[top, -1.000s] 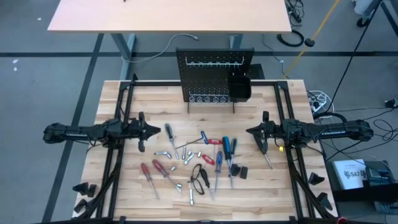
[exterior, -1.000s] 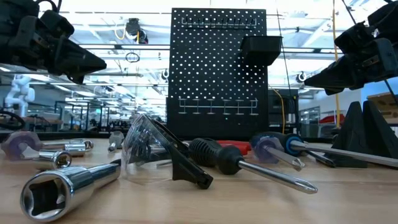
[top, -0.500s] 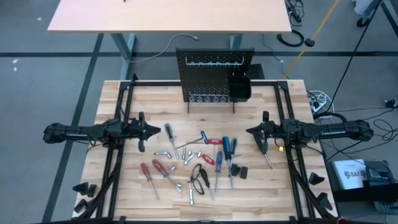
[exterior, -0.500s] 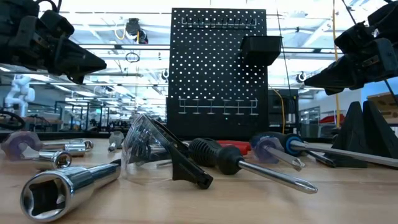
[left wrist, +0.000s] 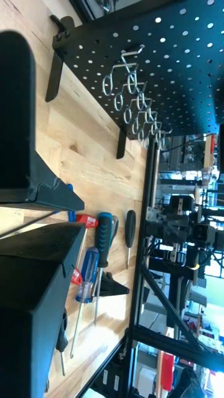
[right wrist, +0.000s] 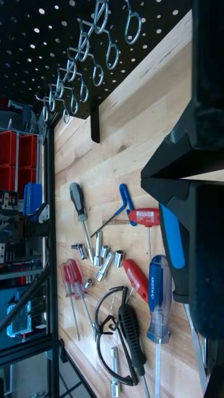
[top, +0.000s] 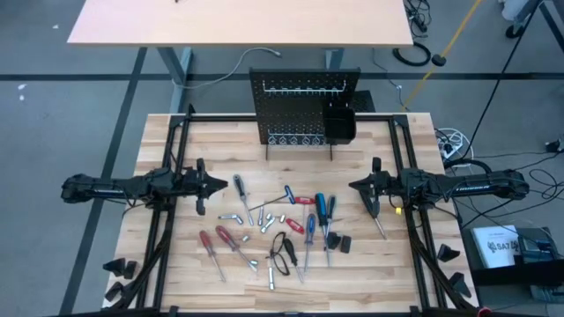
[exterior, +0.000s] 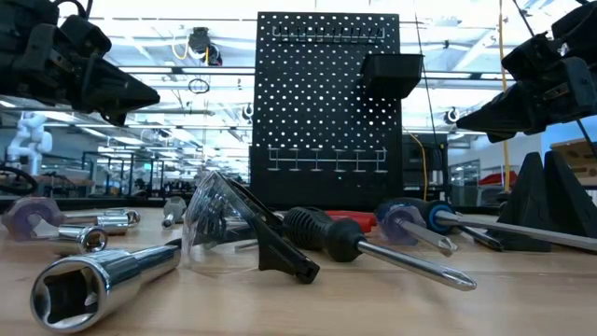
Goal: Hang tools onto peg board
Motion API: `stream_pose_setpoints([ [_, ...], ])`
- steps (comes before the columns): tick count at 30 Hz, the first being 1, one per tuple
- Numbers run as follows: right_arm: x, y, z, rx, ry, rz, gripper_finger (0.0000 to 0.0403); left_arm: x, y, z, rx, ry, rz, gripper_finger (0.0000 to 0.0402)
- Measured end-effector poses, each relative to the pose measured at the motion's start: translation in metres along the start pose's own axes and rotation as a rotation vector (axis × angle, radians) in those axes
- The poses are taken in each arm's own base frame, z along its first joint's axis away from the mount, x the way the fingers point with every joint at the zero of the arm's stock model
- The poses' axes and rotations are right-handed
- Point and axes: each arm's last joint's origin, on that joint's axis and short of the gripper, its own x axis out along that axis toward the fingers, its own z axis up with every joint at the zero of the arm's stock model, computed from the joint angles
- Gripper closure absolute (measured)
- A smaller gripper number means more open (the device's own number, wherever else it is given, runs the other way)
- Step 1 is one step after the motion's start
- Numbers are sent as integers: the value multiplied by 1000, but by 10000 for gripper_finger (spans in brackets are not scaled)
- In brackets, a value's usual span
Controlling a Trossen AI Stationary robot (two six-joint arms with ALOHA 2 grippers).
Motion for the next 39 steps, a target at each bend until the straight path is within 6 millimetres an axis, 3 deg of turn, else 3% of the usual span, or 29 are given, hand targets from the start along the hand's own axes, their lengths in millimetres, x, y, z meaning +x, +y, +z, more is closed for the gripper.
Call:
stream_pose_setpoints([
  [15, 0, 0, 0, 0, -4, 0, 403, 0, 0, 1, 24, -5, 2, 353],
  [19, 0, 0, 2, 3, -24, -5, 403, 0, -1, 8, 38, -88, -8, 353],
  [29, -5, 0, 30, 22, -309, -17, 403, -4, -1, 29, -69, -294, -17, 353],
  [32, -7, 0, 37, 41, -392, -14, 403, -4, 0, 32, -79, -270, 25, 353],
  [39, -12, 0, 64, 34, -459, -18, 403, -7, 3, 63, -8, -229, 62, 353],
])
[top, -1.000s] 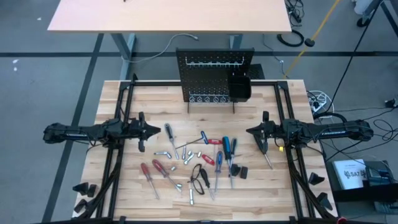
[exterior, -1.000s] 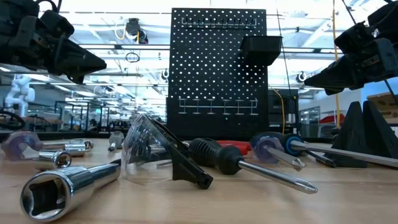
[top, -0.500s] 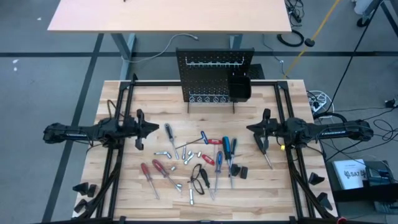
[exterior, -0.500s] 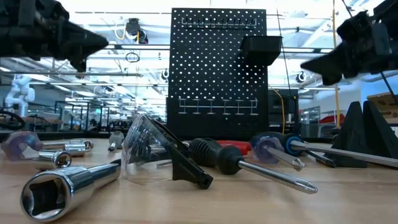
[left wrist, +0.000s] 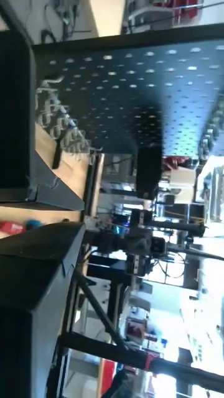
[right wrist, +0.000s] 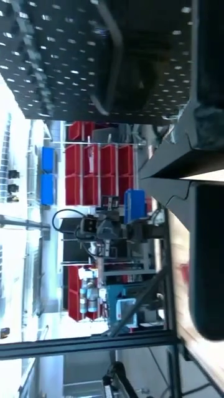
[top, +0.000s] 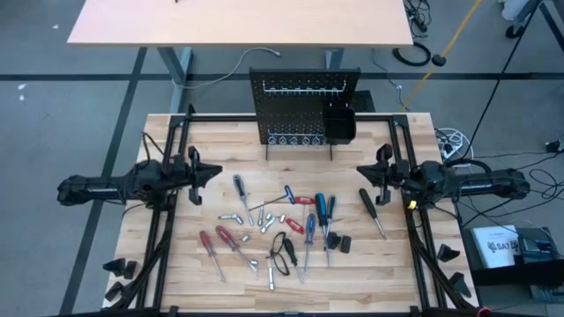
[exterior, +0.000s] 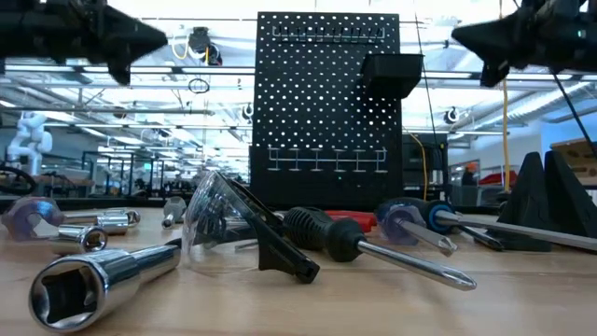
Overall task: Hang tools onto peg board
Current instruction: Hang the blue flat screwdriver onto the peg board
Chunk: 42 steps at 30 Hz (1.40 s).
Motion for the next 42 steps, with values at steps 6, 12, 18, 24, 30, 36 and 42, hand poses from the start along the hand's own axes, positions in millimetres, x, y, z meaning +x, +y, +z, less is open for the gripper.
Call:
stream_pose_setpoints([
  [6, 20, 3, 25, -34, 56, -22, 403, 6, 1, 31, 46, 78, 23, 353],
  [12, 51, 13, 36, -43, 162, 132, 403, 18, -1, 50, 48, 151, -36, 353],
  [18, 89, 34, 34, -75, 258, 329, 396, 33, -2, 50, 50, 224, -40, 353],
  [24, 123, 60, 16, -13, 402, 398, 386, 45, -5, 35, 30, 341, -103, 353],
  [30, 137, 77, -6, 112, 658, 385, 352, 59, -12, 17, -26, 470, -195, 353],
  [36, 137, 78, -24, 274, 889, 216, 288, 75, -17, -2, 48, 563, -260, 332],
  [42, 145, 75, -18, 434, 1038, 41, 243, 88, -18, -9, 10, 549, -262, 270],
])
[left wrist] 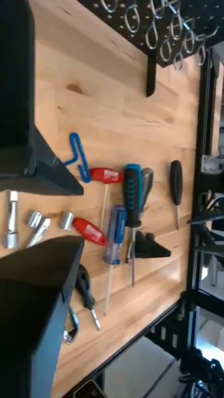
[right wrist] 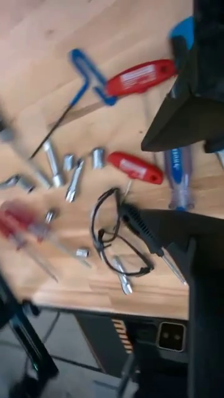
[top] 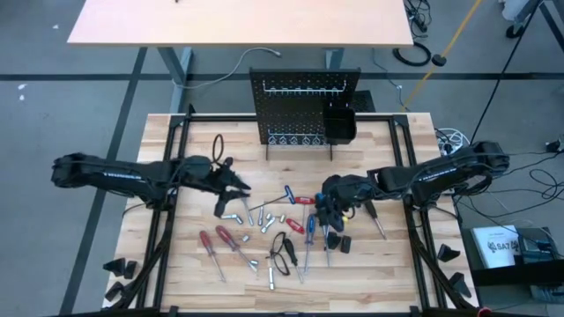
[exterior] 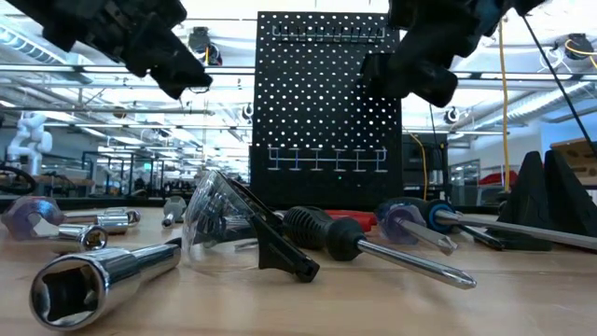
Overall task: Hang tools onto peg board
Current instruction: Hang the blue flat screwdriver onto the peg board
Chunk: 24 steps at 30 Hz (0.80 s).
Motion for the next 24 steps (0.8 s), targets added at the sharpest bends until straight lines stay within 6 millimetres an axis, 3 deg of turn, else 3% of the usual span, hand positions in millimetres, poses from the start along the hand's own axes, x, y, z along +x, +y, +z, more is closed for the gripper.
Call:
stream_pose_setpoints([
  [7, 20, 4, 9, 74, -90, -22, 243, 7, 0, 11, 59, -124, -35, 229],
  [14, 30, -11, -2, 200, 40, -127, 247, 9, -6, 22, 131, -241, -158, 228],
  [19, 14, -4, -7, 119, 26, -165, 248, 31, -9, 30, 197, -233, -169, 228],
  [24, -10, 0, -19, 206, -39, -347, 248, 71, -12, 43, 198, -163, -122, 228],
])
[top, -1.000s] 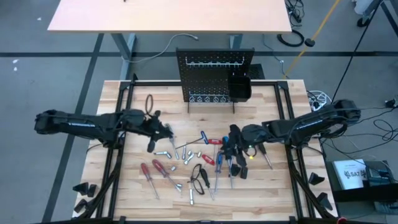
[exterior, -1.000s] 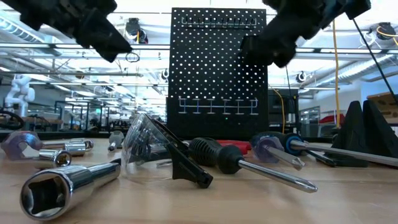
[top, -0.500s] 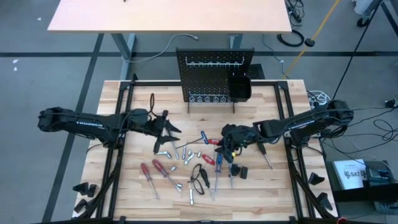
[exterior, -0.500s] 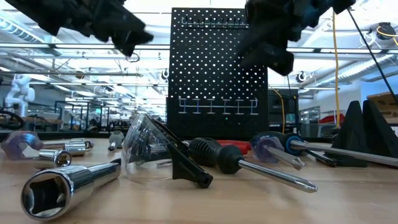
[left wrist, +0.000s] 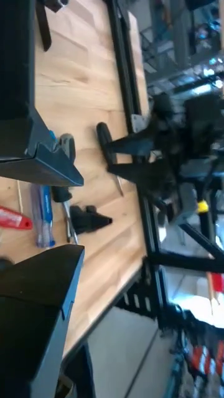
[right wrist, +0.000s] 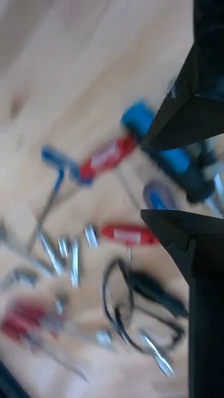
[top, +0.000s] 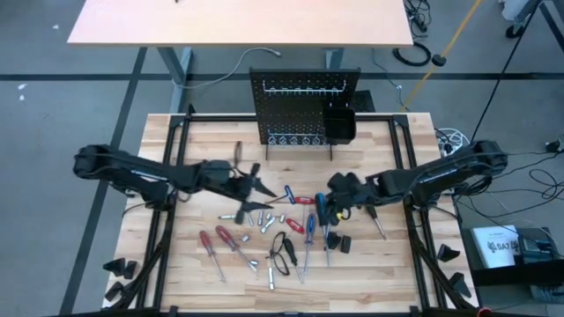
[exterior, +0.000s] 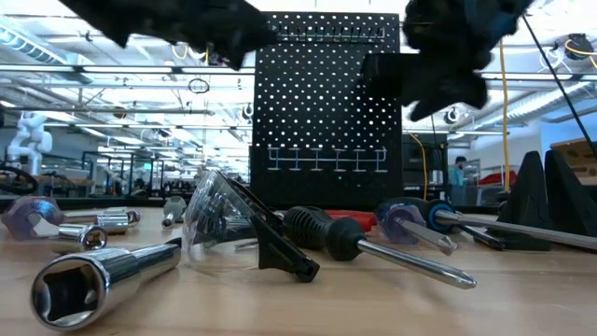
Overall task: Hang tools onto peg board
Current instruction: Hang the blue flat screwdriver onto the peg board
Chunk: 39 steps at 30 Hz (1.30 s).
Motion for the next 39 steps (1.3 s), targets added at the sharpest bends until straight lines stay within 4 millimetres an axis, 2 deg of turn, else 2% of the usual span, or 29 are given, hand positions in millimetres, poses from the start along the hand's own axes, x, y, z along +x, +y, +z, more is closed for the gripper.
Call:
stream_pose_setpoints([
  [4, -15, -9, -16, 84, -22, -165, 248, 35, 5, 4, -23, 53, 75, 228],
  [9, -22, -17, -29, 72, -7, -296, 248, 69, 6, 2, 243, 244, 5, 228],
  [14, -25, -17, -35, 42, 14, -313, 248, 105, 20, 11, 263, 318, -2, 228],
  [20, -26, -13, -41, 15, 15, -307, 248, 149, 29, 4, 354, 403, -44, 228],
  [29, -29, -12, -45, -39, -34, -336, 248, 192, 30, 1, 585, 543, -190, 228],
  [33, -31, -13, -48, -52, -20, -345, 248, 208, 33, -7, 667, 618, -230, 228],
  [39, -35, -14, -56, -29, -5, -367, 248, 217, 50, 0, 650, 669, -354, 228],
])
